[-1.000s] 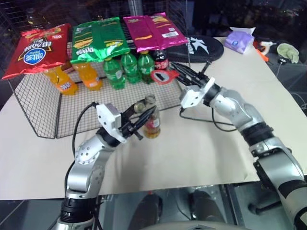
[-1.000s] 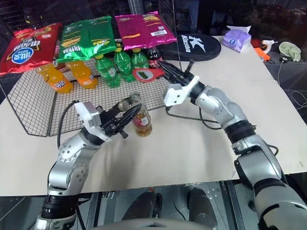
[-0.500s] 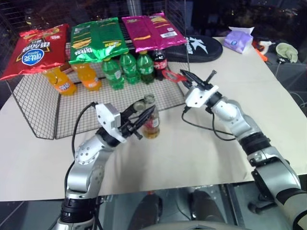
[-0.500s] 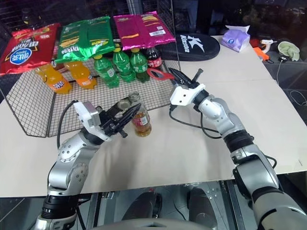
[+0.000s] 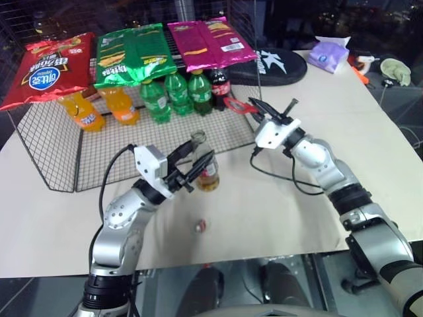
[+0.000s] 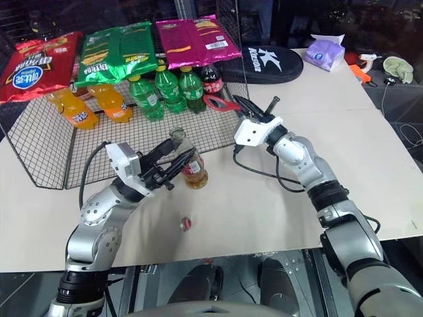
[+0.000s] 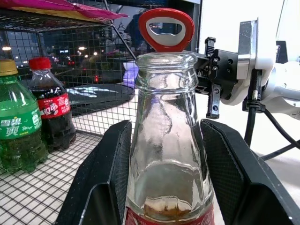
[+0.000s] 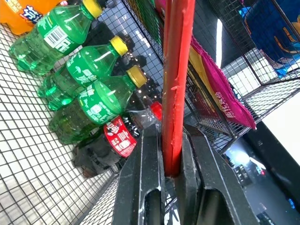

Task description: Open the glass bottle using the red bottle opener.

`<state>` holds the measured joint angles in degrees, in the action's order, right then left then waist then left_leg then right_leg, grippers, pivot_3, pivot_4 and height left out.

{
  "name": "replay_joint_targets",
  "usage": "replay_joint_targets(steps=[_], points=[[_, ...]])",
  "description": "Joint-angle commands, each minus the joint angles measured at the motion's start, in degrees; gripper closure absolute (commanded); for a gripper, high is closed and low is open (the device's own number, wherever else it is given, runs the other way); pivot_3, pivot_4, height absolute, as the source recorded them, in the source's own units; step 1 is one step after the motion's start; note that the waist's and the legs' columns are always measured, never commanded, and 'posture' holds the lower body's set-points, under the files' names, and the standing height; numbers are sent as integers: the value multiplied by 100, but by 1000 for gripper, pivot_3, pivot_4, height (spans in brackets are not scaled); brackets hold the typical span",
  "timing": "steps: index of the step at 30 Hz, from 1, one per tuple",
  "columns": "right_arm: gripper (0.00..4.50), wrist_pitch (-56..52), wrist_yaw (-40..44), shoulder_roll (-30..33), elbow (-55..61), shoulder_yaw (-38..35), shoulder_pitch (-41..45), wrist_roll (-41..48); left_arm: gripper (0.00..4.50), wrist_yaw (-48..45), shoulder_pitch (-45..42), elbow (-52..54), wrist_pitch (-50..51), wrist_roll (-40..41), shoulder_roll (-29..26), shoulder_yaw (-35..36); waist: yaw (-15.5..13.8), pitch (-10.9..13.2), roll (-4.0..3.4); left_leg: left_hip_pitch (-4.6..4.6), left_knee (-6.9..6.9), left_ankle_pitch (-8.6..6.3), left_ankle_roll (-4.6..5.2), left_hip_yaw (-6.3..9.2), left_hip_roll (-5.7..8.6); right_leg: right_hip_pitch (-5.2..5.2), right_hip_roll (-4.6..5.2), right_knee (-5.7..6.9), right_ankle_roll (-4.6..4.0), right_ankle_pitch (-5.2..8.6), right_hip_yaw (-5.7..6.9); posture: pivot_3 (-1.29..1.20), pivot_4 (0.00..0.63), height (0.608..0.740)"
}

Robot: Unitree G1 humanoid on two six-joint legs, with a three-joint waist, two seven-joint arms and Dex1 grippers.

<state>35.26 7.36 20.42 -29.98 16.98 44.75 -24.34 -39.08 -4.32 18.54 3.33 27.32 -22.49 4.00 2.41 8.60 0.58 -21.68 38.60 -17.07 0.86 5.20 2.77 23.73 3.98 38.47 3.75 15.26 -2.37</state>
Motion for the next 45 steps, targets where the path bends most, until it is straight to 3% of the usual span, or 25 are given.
replay_joint_targets(steps=[1,2,3,8,17,22,26,29,33,35,38,42,44,45], points=[[4237,18,-9,0,255,-164,-29,129,2209,-29,51,144,31,59,-63,89,0,0,0,0,0,0,0,0,0,0,0,0,0,0,0,0,150,740],[4237,13,-10,-2,258,-167,-35,130,2209,-39,55,153,41,81,-66,95,-1,0,0,0,0,0,0,0,0,0,0,0,0,0,0,0,150,740],[4237,5,-11,-7,266,-168,-42,132,1923,-47,55,157,39,82,-75,97,-1,0,0,0,0,0,0,0,0,0,0,0,0,0,0,0,150,740],[4237,-27,-17,-37,287,-168,-42,128,38,-6,13,109,-42,27,-59,145,1,1,0,-1,-1,0,0,0,0,2,0,-1,0,0,0,0,150,740],[4237,4,81,30,327,-195,-151,213,38,-110,206,259,-36,91,-95,159,1,1,0,-2,-10,0,0,0,0,2,0,-10,0,0,0,0,150,740],[4237,-136,757,266,810,-305,-657,879,38,-262,764,636,86,87,-449,281,1,1,0,-5,-22,0,0,1,-3,2,1,-28,0,0,2,0,150,740],[4237,-1457,2451,508,2029,-131,-1582,2296,38,-414,1197,904,198,216,-852,610,-8,1,0,-8,-32,-1,1,6,-8,1,2,-43,0,0,5,0,150,740],[4237,-3688,3039,660,3551,-336,-2298,3758,38,-531,1522,1118,254,387,-1013,825,-30,3,-3,-15,-30,-2,3,14,-12,-1,12,-49,0,0,5,0,150,740],[4237,-5916,3259,1000,4886,-693,-2730,5333,38,-533,1975,1409,376,621,-1068,1121,-26,8,-10,-10,-29,-4,6,12,-13,-4,24,-49,0,0,4,0,150,740],[4237,-6300,3243,1098,5068,-797,-2814,5448,38,-550,2174,1498,407,701,-1071,1232,-37,8,-9,-10,-29,-6,9,17,-16,-5,22,-49,0,0,5,0,150,740],[3320,-6470,3322,1327,5017,-914,-2850,5307,0,-523,2381,1527,577,1049,-1090,1554,-66,8,-9,-8,-30,-16,26,23,-16,-11,19,-50,-1,0,7,0,150,740],[1405,-6325,3354,1533,4742,-1279,-3032,5172,0,-698,2777,1524,780,1378,-1200,1990,-115,8,-8,-9,-28,-6,8,17,-9,-10,15,-53,0,0,19,0,150,740],[651,-6374,3510,1624,4779,-1425,-3237,5286,0,-752,3007,1606,925,1543,-1233,2106,-137,8,-7,-10,-29,-6,8,15,-7,-10,13,-55,-1,0,18,0,150,740],[651,-6371,3691,1682,4818,-1528,-3422,5413,0,-758,3161,1628,988,1542,-1254,2167,-149,8,-7,-10,-29,-7,9,14,-7,-10,13,-56,0,0,17,0,150,740]])
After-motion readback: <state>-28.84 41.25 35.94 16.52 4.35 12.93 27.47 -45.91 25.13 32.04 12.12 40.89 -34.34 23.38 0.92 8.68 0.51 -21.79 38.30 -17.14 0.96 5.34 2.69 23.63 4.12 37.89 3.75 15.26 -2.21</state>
